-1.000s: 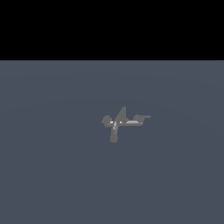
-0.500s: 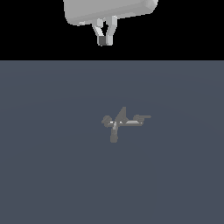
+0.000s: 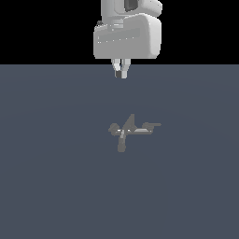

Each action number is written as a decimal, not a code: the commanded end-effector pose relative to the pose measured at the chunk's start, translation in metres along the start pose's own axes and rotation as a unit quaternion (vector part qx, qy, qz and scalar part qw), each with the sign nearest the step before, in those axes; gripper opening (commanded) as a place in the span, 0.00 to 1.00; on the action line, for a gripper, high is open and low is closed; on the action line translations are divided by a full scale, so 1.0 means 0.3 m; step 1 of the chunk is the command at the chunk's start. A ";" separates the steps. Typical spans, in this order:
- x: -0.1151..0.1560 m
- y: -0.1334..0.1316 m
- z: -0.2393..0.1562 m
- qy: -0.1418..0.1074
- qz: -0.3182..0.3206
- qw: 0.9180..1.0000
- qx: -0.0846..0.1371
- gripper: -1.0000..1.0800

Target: Turn on the faucet by rotating a designated handle.

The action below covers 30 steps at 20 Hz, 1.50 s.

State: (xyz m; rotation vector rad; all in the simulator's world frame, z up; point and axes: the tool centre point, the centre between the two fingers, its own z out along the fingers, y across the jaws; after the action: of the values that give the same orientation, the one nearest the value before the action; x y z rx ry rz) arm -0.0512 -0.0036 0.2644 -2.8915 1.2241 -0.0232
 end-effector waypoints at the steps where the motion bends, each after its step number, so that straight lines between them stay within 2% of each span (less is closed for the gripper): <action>1: 0.048 -0.016 0.056 0.000 0.031 1.000 0.000 0.00; 7: 0.168 -0.040 0.192 -0.001 0.104 0.995 -0.002 0.00; 12: 0.275 -0.046 0.309 -0.001 0.168 0.986 -0.003 0.00; 22: 0.489 -0.014 0.540 -0.002 0.293 0.956 -0.006 0.00; 30: 0.594 0.023 0.653 -0.003 0.355 0.935 -0.006 0.00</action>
State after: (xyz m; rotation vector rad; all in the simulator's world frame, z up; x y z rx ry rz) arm 0.0681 -0.1325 0.0758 -2.2940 2.1508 -0.0029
